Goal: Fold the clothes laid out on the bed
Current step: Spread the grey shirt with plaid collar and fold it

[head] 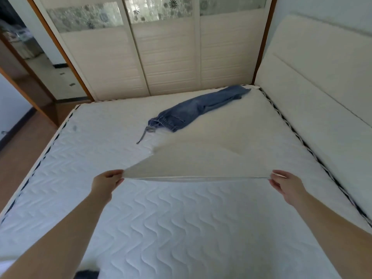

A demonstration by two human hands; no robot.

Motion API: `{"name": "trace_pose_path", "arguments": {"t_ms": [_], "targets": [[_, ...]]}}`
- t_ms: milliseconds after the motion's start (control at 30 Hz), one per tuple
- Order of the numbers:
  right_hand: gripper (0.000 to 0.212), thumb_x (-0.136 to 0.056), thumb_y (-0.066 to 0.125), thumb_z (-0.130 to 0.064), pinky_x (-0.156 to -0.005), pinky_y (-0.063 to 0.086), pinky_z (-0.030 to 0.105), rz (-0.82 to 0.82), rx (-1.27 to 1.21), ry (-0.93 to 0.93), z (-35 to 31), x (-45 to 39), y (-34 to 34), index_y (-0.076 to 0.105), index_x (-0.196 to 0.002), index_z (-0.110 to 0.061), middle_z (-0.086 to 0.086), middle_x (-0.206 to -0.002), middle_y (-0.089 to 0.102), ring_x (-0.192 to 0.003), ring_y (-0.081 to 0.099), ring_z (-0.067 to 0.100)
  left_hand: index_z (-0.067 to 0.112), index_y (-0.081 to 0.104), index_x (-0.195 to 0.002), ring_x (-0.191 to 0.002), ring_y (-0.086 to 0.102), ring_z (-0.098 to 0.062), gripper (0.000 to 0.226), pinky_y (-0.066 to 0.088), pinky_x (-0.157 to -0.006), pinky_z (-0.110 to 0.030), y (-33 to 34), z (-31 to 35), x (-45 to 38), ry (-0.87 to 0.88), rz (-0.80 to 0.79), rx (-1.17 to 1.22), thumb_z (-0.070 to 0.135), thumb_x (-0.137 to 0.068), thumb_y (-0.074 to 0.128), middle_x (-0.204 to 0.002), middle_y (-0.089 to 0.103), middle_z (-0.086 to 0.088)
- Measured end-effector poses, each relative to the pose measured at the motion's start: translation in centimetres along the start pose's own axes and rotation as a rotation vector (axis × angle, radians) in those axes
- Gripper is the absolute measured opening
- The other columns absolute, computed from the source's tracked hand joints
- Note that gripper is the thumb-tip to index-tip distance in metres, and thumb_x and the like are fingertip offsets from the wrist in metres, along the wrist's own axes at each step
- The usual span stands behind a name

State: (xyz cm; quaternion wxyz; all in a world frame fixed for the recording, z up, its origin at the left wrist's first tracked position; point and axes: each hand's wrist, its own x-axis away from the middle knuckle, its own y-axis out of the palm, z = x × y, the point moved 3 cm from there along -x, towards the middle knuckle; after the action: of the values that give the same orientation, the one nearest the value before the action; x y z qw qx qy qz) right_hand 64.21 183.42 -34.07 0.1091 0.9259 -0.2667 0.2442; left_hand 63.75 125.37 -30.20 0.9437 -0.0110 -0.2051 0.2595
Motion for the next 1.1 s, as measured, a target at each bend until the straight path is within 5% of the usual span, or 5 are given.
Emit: {"name": "trace_pose_path", "arguments": {"t_ms": [267, 433, 567, 733, 1100], "targets": [[0.037, -0.091, 0.061, 0.007, -0.054, 0.053, 0.013, 0.121, 0.197, 0.206, 17.4, 3.2, -7.8, 0.053, -0.127, 0.01, 0.015, -0.082, 0.056, -0.069, 0.054, 0.02, 0.004, 0.072, -0.097, -0.076, 0.067, -0.014, 0.02, 0.057, -0.073, -0.017, -4.9, -21.5, 4.6, -0.183, 0.028, -0.181, -0.009, -0.088, 0.06, -0.09, 0.07, -0.01], [0.038, -0.089, 0.063, 0.007, -0.056, 0.053, 0.015, 0.235, 0.292, 0.245, 27.0, 2.6, -11.8, 0.053, -0.125, 0.013, 0.033, -0.121, 0.057, -0.068, 0.056, 0.02, 0.012, 0.074, -0.086, -0.09, 0.066, -0.028, 0.024, 0.05, -0.095, -0.038, -8.5, -35.0, 6.2, -0.282, -0.012, -0.286, -0.008, -0.088, 0.061, -0.091, 0.07, -0.009], [0.036, -0.09, 0.063, 0.005, -0.053, 0.055, 0.013, 0.233, 0.317, 0.284, 33.5, 2.0, -13.8, 0.053, -0.124, 0.013, 0.019, -0.094, 0.061, -0.048, 0.064, 0.008, 0.019, 0.075, -0.082, -0.096, 0.068, -0.033, 0.03, 0.05, -0.099, -0.041, -10.5, -42.9, 6.9, -0.324, 0.004, -0.34, -0.009, -0.08, 0.067, -0.09, 0.072, -0.009], [0.038, -0.091, 0.063, 0.002, -0.049, 0.052, 0.011, 0.239, 0.347, 0.32, 39.5, 2.4, -16.8, 0.053, -0.126, 0.014, 0.008, -0.081, 0.057, -0.065, 0.06, 0.016, 0.027, 0.074, -0.086, -0.082, 0.069, -0.024, 0.03, 0.053, -0.081, -0.031, -11.8, -48.1, 7.9, -0.303, -0.001, -0.407, 0.0, -0.088, 0.062, -0.086, 0.073, -0.005], [0.037, -0.09, 0.066, -0.003, -0.049, 0.052, 0.013, 0.224, 0.515, 0.316, 43.4, 6.3, -20.2, 0.055, -0.122, 0.012, 0.016, -0.084, 0.06, -0.042, 0.061, 0.004, 0.034, 0.072, -0.088, -0.076, 0.069, -0.01, 0.028, 0.046, -0.056, -0.022, -14.2, -50.2, 13.0, -0.255, 0.026, -0.569, 0.012, -0.094, 0.055, -0.078, 0.072, 0.003]]}}
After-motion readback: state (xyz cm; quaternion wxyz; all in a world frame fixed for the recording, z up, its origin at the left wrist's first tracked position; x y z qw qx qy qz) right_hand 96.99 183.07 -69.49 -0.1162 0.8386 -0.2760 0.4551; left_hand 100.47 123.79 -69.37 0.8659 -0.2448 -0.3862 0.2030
